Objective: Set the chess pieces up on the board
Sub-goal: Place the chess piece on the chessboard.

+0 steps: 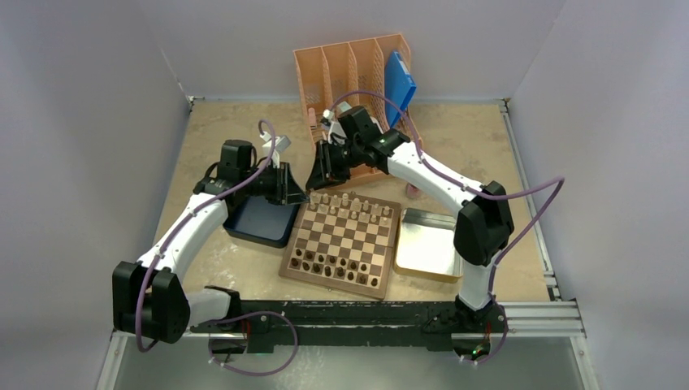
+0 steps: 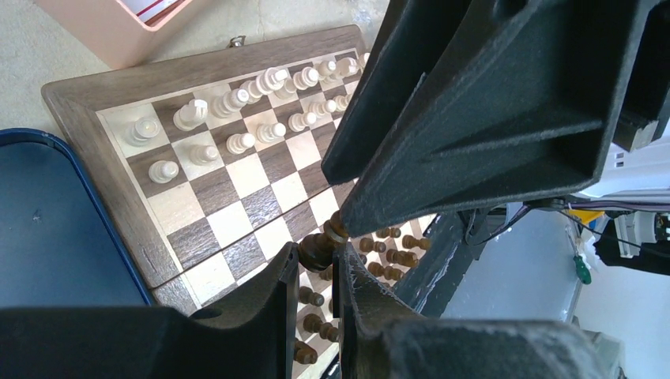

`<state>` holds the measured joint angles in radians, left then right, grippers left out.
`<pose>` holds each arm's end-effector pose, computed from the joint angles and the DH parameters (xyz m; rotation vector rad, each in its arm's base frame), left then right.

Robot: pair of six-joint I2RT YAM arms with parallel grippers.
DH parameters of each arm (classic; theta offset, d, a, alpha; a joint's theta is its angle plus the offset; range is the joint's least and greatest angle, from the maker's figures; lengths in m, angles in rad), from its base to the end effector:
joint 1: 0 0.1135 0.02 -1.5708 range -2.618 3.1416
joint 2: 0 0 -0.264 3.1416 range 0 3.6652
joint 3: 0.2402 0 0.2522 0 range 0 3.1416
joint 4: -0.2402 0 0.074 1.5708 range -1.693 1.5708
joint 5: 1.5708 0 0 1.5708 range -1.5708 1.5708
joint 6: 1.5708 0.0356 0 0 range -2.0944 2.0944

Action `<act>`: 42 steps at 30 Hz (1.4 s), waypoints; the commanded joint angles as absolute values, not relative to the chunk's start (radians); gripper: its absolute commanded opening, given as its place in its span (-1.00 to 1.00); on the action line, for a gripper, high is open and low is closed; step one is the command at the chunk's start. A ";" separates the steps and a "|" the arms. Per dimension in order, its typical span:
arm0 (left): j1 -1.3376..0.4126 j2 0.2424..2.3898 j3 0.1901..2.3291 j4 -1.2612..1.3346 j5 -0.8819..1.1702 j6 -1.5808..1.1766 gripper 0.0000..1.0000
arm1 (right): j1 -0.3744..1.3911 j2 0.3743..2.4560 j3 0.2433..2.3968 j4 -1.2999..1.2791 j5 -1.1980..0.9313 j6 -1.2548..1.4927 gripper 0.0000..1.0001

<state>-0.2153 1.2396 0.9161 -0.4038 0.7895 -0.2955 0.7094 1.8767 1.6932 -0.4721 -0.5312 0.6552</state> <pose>0.2481 -0.0801 0.2763 0.3318 2.2768 -1.1680 0.3178 0.2966 0.3157 -0.3933 2.4332 1.2744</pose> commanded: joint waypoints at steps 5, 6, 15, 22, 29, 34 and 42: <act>-0.221 1.220 0.918 -0.355 0.816 -0.284 -0.98 | 0.724 1.861 1.678 -0.445 -0.600 0.666 -0.39; -0.221 1.219 0.917 -0.355 0.816 -0.284 -0.98 | 0.724 1.862 1.677 -0.444 -0.606 0.668 -0.41; -0.221 1.226 0.919 -0.344 0.811 -0.282 -0.98 | 0.726 1.873 1.672 -0.443 -0.645 0.661 -0.61; -0.221 1.224 0.917 -0.346 0.810 -0.279 -0.97 | 0.726 1.879 1.671 -0.443 -0.646 0.654 -0.72; -0.221 1.212 0.915 -0.366 0.789 -0.276 -0.54 | 0.726 1.856 1.658 -0.438 -0.618 0.663 -0.75; -0.221 1.191 0.909 -0.392 0.783 -0.275 -0.05 | 0.725 1.814 1.640 -0.432 -0.485 0.646 -0.76; -0.221 1.152 0.920 -0.462 0.733 -0.287 0.16 | 0.726 1.652 1.467 -0.380 -0.186 0.549 -0.77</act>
